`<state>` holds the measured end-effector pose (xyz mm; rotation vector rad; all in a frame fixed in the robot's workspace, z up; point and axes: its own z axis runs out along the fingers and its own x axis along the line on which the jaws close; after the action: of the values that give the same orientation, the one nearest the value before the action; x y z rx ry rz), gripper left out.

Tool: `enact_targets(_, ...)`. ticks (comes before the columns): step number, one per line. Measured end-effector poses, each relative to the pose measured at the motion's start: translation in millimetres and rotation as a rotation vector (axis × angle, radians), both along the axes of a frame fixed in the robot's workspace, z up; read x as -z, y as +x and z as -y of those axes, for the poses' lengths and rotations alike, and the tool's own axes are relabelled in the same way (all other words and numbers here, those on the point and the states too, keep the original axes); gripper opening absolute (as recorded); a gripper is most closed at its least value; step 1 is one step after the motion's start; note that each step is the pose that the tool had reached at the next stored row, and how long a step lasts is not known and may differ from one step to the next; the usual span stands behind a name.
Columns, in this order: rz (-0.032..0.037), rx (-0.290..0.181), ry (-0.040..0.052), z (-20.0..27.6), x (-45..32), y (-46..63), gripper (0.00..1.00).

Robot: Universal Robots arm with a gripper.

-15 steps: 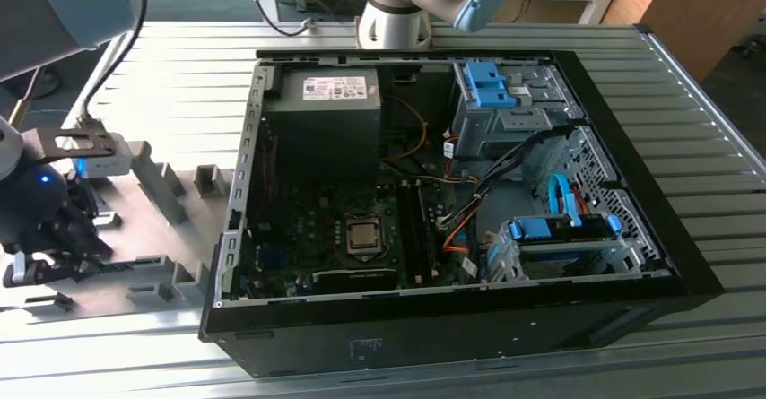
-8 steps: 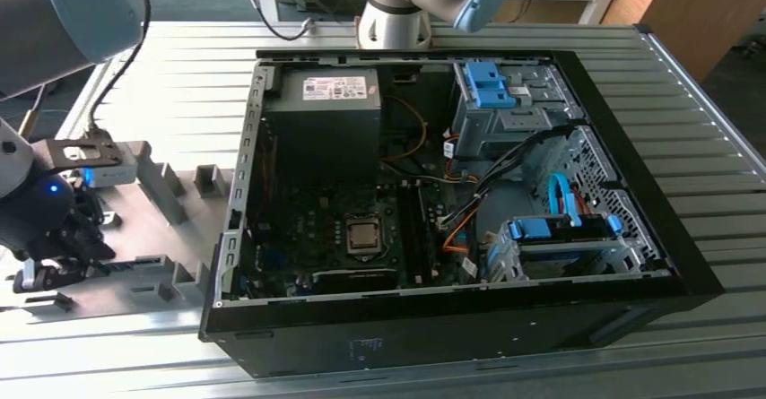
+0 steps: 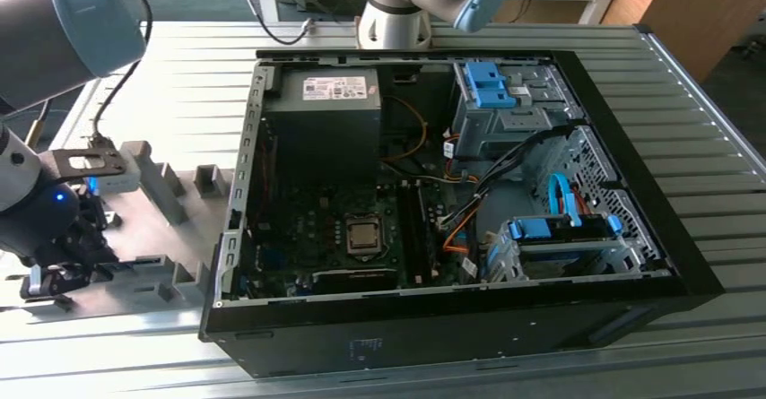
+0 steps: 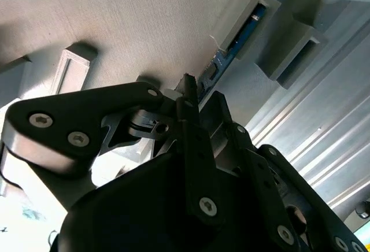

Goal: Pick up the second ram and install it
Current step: 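Pick up the second ram and move it above second insertion slot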

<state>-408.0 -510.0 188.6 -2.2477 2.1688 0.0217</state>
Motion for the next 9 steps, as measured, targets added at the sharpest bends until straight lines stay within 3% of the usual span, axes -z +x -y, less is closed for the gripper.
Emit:
enact_targets(7,0.0000,0.000,-0.0001,0.0,0.2,0.0,0.28)
enact_targets(9,-0.0001,0.000,-0.0001,0.0,0.2,0.0,0.16)
